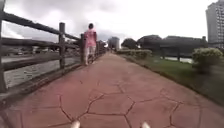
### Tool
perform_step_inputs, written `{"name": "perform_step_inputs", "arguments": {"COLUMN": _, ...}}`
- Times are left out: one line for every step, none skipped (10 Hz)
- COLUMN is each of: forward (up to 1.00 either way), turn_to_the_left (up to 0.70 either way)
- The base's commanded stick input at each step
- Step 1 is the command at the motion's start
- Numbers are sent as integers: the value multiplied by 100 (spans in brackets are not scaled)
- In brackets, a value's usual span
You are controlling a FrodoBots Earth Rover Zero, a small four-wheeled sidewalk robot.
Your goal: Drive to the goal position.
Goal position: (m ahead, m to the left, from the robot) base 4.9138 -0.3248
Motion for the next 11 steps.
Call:
{"name": "perform_step_inputs", "arguments": {"forward": 70, "turn_to_the_left": 0}}
{"name": "perform_step_inputs", "arguments": {"forward": 70, "turn_to_the_left": 0}}
{"name": "perform_step_inputs", "arguments": {"forward": 70, "turn_to_the_left": 0}}
{"name": "perform_step_inputs", "arguments": {"forward": 70, "turn_to_the_left": 0}}
{"name": "perform_step_inputs", "arguments": {"forward": 70, "turn_to_the_left": 0}}
{"name": "perform_step_inputs", "arguments": {"forward": 70, "turn_to_the_left": 0}}
{"name": "perform_step_inputs", "arguments": {"forward": 70, "turn_to_the_left": 0}}
{"name": "perform_step_inputs", "arguments": {"forward": 70, "turn_to_the_left": 0}}
{"name": "perform_step_inputs", "arguments": {"forward": 70, "turn_to_the_left": 0}}
{"name": "perform_step_inputs", "arguments": {"forward": 70, "turn_to_the_left": 0}}
{"name": "perform_step_inputs", "arguments": {"forward": 70, "turn_to_the_left": 0}}
